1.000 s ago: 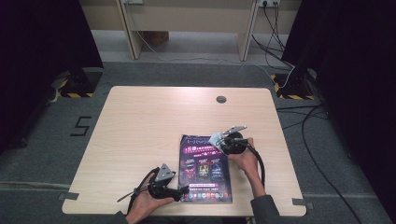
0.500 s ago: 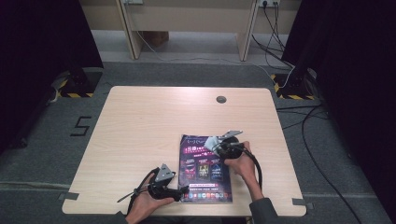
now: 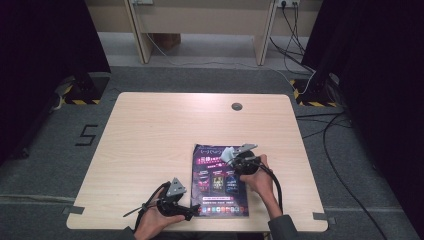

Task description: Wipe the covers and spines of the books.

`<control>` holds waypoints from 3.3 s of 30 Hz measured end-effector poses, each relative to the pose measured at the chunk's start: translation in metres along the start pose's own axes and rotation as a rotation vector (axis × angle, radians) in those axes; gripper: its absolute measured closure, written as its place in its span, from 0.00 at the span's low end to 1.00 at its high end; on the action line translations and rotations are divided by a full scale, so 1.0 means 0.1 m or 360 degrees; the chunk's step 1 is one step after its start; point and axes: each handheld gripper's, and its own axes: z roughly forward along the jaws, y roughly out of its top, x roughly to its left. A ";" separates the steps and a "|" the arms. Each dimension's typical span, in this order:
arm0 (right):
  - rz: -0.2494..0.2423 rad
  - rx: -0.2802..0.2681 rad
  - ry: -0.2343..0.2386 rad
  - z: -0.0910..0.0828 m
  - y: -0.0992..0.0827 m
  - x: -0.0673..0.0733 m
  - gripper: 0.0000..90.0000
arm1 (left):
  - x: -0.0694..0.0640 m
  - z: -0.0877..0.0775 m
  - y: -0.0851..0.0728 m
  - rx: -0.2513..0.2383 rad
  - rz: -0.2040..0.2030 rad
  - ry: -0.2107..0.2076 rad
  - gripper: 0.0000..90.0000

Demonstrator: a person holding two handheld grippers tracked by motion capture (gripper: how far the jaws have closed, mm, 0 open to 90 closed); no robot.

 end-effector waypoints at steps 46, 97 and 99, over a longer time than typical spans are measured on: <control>-0.0129 -0.0064 0.0182 0.34 0.50 0.58 0.81 | 0.09 0.17 0.13 -0.0092 -0.0056 0.0053 0.20; -0.0195 -0.0061 0.0232 0.21 0.35 0.68 0.83 | 0.10 0.09 0.08 -0.0060 -0.0085 -0.0035 0.21; -0.0172 -0.0057 0.0196 0.20 0.34 0.63 0.83 | 0.11 0.05 0.07 -0.0040 -0.0110 -0.0072 0.20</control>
